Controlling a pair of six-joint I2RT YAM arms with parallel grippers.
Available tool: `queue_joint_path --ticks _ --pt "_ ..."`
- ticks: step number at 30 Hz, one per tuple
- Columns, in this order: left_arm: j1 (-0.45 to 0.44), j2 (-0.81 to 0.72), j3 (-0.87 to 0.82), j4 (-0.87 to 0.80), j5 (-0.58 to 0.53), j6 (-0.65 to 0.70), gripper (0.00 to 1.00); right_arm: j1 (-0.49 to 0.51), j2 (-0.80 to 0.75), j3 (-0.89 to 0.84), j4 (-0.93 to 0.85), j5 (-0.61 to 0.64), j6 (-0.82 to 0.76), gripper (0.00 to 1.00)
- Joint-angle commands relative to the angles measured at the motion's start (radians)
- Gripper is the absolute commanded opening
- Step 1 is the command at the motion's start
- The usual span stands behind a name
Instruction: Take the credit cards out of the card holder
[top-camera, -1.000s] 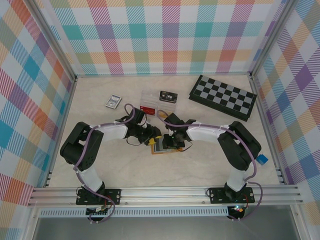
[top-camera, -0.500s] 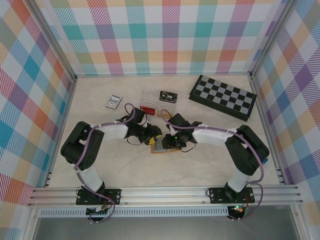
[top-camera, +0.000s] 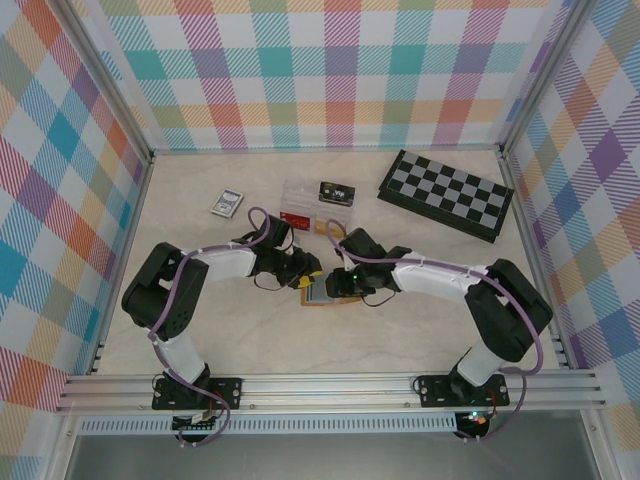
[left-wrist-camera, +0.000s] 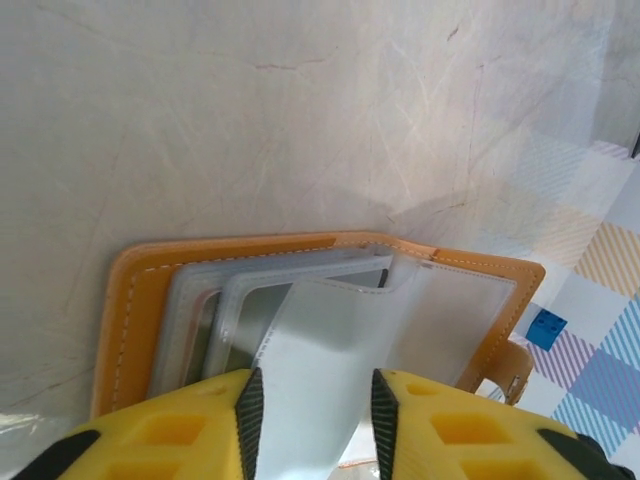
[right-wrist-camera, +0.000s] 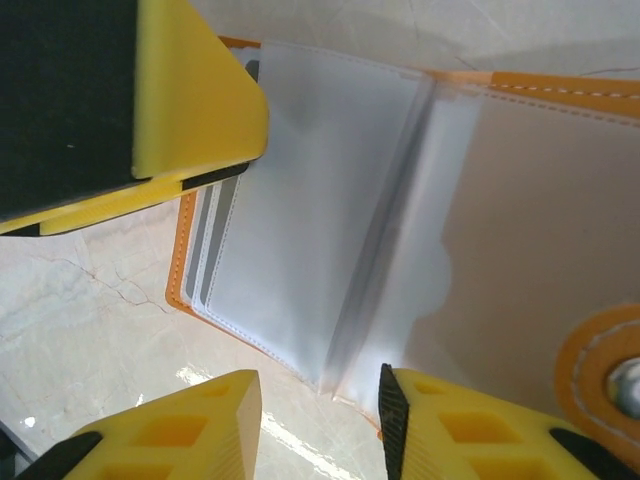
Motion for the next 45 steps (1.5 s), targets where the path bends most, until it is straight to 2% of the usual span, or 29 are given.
queue_joint_path --ticks 1,5,14,19,24,28,37,45 --pt "-0.012 0.011 -0.023 -0.017 -0.029 -0.003 0.31 0.033 0.049 0.057 -0.044 0.055 0.006 0.35" --pt "-0.012 0.008 -0.026 -0.022 -0.033 -0.004 0.25 0.046 0.097 0.088 -0.045 0.063 0.031 0.32" --pt "-0.012 -0.004 -0.018 -0.031 -0.027 0.001 0.19 0.047 0.170 0.131 -0.134 0.158 0.080 0.31" --pt "-0.005 -0.047 0.005 -0.088 -0.037 0.041 0.17 0.044 0.190 0.126 -0.170 0.202 0.106 0.27" --pt "0.003 -0.079 0.005 -0.103 -0.042 0.052 0.20 0.038 0.187 0.106 -0.142 0.182 0.122 0.23" --pt "0.002 -0.070 -0.002 -0.068 -0.005 0.053 0.26 0.022 0.171 0.078 -0.091 0.137 0.128 0.19" --pt "-0.001 -0.030 0.029 -0.001 0.055 0.066 0.38 -0.012 0.142 0.021 0.005 0.042 0.137 0.17" --pt "-0.002 0.010 0.103 -0.055 0.005 0.111 0.42 -0.028 0.137 0.001 0.031 0.011 0.134 0.16"
